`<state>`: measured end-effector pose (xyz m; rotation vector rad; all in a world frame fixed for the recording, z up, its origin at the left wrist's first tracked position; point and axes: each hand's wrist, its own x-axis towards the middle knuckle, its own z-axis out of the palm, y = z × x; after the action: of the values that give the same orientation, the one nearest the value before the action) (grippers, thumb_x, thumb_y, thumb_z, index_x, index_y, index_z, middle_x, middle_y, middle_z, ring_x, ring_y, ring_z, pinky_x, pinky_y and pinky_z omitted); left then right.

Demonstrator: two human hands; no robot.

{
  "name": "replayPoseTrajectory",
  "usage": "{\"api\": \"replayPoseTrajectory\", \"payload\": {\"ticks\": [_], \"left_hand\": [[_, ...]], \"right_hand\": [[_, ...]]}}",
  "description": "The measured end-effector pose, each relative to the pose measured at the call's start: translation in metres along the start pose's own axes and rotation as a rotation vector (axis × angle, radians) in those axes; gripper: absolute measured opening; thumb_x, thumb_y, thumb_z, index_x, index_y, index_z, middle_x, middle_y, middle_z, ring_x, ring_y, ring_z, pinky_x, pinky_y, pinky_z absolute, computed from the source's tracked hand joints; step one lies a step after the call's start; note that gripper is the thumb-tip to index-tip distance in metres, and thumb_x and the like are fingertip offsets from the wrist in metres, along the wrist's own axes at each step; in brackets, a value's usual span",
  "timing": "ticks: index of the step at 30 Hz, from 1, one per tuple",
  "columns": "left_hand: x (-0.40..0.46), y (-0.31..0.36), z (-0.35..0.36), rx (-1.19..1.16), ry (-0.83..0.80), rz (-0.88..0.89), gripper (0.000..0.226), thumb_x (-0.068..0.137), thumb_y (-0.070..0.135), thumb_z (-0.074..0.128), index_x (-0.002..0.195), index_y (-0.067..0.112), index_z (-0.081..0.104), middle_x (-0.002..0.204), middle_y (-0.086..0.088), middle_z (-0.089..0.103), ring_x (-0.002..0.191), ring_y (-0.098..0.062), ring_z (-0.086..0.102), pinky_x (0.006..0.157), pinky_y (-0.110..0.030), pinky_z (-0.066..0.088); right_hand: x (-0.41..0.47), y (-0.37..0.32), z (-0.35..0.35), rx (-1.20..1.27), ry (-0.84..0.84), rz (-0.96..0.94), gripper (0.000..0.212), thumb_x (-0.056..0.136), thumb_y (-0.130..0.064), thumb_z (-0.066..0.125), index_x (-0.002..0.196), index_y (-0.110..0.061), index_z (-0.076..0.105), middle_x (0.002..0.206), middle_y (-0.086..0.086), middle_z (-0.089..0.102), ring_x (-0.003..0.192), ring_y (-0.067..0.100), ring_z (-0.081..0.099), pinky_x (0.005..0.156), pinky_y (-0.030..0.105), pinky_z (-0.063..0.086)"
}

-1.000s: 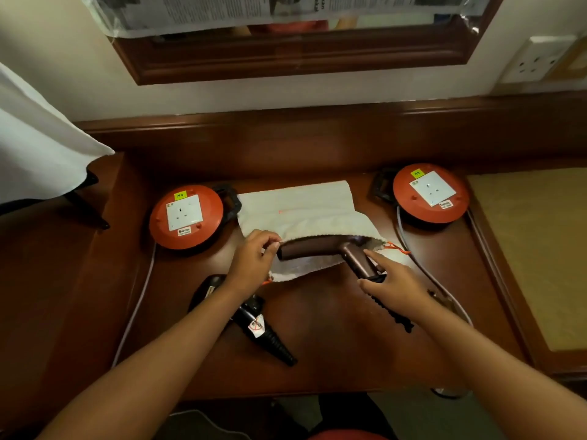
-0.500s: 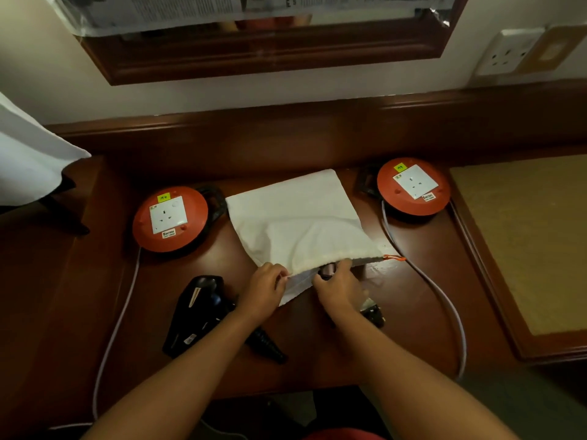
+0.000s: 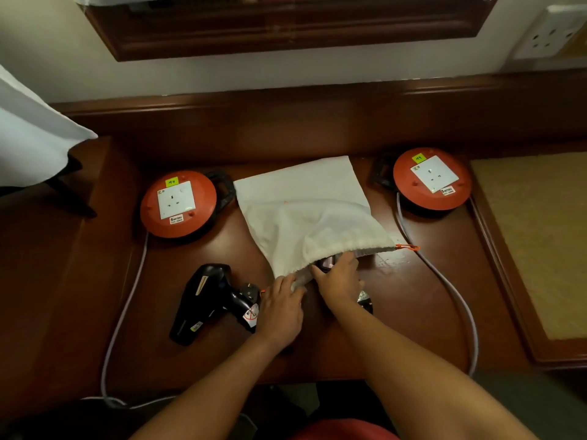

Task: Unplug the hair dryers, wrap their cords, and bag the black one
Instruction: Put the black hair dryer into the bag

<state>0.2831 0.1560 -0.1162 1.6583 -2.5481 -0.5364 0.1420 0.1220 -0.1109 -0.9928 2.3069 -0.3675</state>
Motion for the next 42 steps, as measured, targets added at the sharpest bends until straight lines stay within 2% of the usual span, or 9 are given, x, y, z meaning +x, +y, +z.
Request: {"api": "replayPoseTrajectory", "payload": {"ticks": [3,8,11,15,19,29,35,37,42], "left_hand": [[0.0,-0.001,0.003,0.02,-0.016,-0.051,0.032,0.071,0.014,0.069,0.103,0.019,0.068,0.123,-0.009,0.056,0.112,-0.028,0.053,0.087,-0.041,0.05],[-0.001,0.001,0.005,0.09,0.0,0.009,0.031,0.068,0.019,0.071,0.099,0.023,0.069,0.105,-0.004,0.057,0.097,-0.026,0.057,0.079,-0.038,0.05],[0.001,0.004,0.009,0.049,0.004,-0.047,0.045,0.066,0.017,0.07,0.11,0.024,0.065,0.123,-0.008,0.051,0.112,-0.028,0.046,0.085,-0.043,0.049],[0.003,0.008,0.013,0.045,-0.116,-0.189,0.057,0.083,0.018,0.055,0.138,0.029,0.043,0.157,-0.011,0.017,0.141,-0.033,0.018,0.109,-0.051,0.032],[0.006,0.007,0.016,0.137,-0.31,-0.222,0.07,0.091,0.023,0.047,0.152,0.03,0.014,0.16,-0.01,-0.015,0.147,-0.033,-0.005,0.116,-0.05,0.011],[-0.004,0.002,0.013,0.249,-0.378,-0.125,0.068,0.09,0.023,0.047,0.152,0.018,0.019,0.162,-0.007,-0.008,0.147,-0.031,0.001,0.118,-0.05,0.008],[-0.004,-0.004,0.004,0.218,-0.296,-0.163,0.051,0.09,0.023,0.043,0.139,0.011,0.039,0.149,-0.006,0.032,0.136,-0.026,0.029,0.116,-0.041,0.013],[0.001,-0.008,-0.002,0.16,-0.231,-0.169,0.041,0.089,0.022,0.042,0.129,0.014,0.046,0.133,-0.003,0.045,0.126,-0.023,0.039,0.11,-0.038,0.023],[0.016,-0.014,-0.006,-0.058,0.011,-0.124,0.028,0.082,0.013,0.054,0.109,0.015,0.054,0.115,-0.005,0.049,0.1,-0.026,0.055,0.083,-0.035,0.041]], "right_hand": [[0.001,0.01,0.001,0.018,-0.026,-0.04,0.074,0.073,-0.053,0.073,0.12,-0.009,0.037,0.123,0.011,0.047,0.111,0.032,0.054,0.092,0.048,0.042],[-0.001,0.017,0.001,0.03,-0.022,-0.109,0.079,0.069,-0.052,0.076,0.12,-0.007,0.038,0.118,0.012,0.046,0.105,0.033,0.053,0.087,0.047,0.047],[-0.007,0.031,0.002,-0.042,-0.037,-0.212,0.08,0.067,-0.055,0.076,0.124,-0.011,0.04,0.124,0.01,0.045,0.11,0.029,0.052,0.091,0.042,0.045],[-0.017,0.046,0.003,-0.31,-0.038,-0.22,0.078,0.07,-0.07,0.061,0.131,-0.025,0.039,0.13,0.005,0.048,0.121,0.027,0.046,0.1,0.047,0.031],[-0.014,0.042,-0.001,-0.431,-0.142,-0.241,0.081,0.074,-0.071,0.055,0.137,-0.026,0.033,0.13,0.008,0.049,0.123,0.029,0.044,0.097,0.047,0.034],[-0.004,0.013,-0.009,-0.032,0.008,-0.177,0.051,0.074,-0.051,0.059,0.112,-0.018,0.052,0.107,0.011,0.057,0.104,0.032,0.054,0.088,0.046,0.045],[0.016,-0.004,-0.003,0.235,0.008,-0.054,0.055,0.06,-0.055,0.056,0.095,-0.013,0.064,0.093,0.006,0.066,0.092,0.03,0.061,0.083,0.047,0.052],[0.019,-0.006,0.0,0.28,0.017,-0.051,0.047,0.062,-0.052,0.061,0.091,-0.015,0.063,0.087,0.003,0.067,0.088,0.028,0.063,0.082,0.047,0.052],[0.023,0.003,0.004,0.248,0.015,-0.072,0.041,0.062,-0.059,0.062,0.074,-0.02,0.055,0.075,0.003,0.064,0.08,0.029,0.062,0.078,0.048,0.052]]}}
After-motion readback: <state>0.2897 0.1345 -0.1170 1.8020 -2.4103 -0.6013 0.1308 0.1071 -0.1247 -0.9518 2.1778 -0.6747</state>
